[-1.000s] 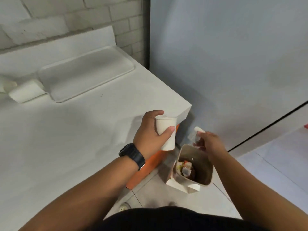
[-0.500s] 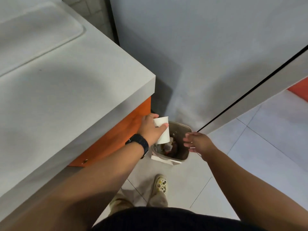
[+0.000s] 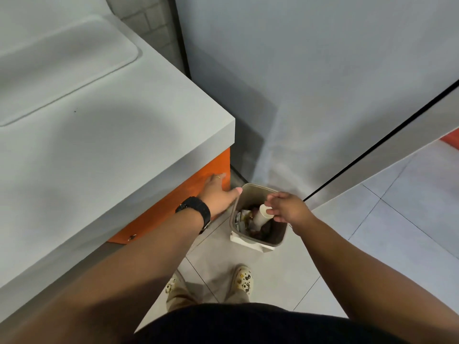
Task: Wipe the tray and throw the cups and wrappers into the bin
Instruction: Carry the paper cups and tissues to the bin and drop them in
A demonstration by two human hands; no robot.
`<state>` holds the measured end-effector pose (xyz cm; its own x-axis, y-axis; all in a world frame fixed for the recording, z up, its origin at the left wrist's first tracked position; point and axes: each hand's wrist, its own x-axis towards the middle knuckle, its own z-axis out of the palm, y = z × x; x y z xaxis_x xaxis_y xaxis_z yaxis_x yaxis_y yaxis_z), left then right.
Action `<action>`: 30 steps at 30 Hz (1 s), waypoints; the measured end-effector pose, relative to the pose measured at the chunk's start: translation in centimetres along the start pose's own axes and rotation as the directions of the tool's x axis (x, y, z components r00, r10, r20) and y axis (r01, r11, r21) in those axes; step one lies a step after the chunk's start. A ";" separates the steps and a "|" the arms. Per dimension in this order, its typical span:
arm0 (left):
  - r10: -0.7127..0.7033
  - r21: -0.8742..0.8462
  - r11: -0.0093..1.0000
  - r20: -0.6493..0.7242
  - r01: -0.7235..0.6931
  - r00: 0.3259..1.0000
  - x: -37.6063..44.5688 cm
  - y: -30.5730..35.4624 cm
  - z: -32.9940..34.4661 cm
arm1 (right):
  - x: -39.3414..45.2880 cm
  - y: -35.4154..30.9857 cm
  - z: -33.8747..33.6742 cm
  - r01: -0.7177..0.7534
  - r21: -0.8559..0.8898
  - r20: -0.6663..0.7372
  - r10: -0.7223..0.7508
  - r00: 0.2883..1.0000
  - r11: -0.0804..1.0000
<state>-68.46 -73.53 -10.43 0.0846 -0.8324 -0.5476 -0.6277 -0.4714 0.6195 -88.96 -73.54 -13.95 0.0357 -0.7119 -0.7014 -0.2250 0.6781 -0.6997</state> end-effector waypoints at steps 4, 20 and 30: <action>0.082 0.043 0.996 -0.044 -0.080 0.996 -2.0 0.0 -3.6 | -0.5 -2.6 2.2 0.101 -0.062 0.093 -0.095 0.991 0.993; 0.055 -0.272 0.945 -0.421 -0.183 0.906 -10.6 -5.9 -14.5 | -6.5 -13.2 14.3 0.434 -0.046 0.407 -0.380 0.831 0.900; -0.029 -0.314 0.936 -0.524 -0.161 0.851 -12.9 -14.0 -23.7 | -8.7 -17.1 26.2 0.432 -0.002 0.434 -0.388 0.813 0.902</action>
<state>-42.43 -63.07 1.34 0.4956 -0.8476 -0.1899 -0.3581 -0.3986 0.8443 -59.88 -74.11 0.54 0.5386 -0.7629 -0.3576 -0.1893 0.3040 -0.9337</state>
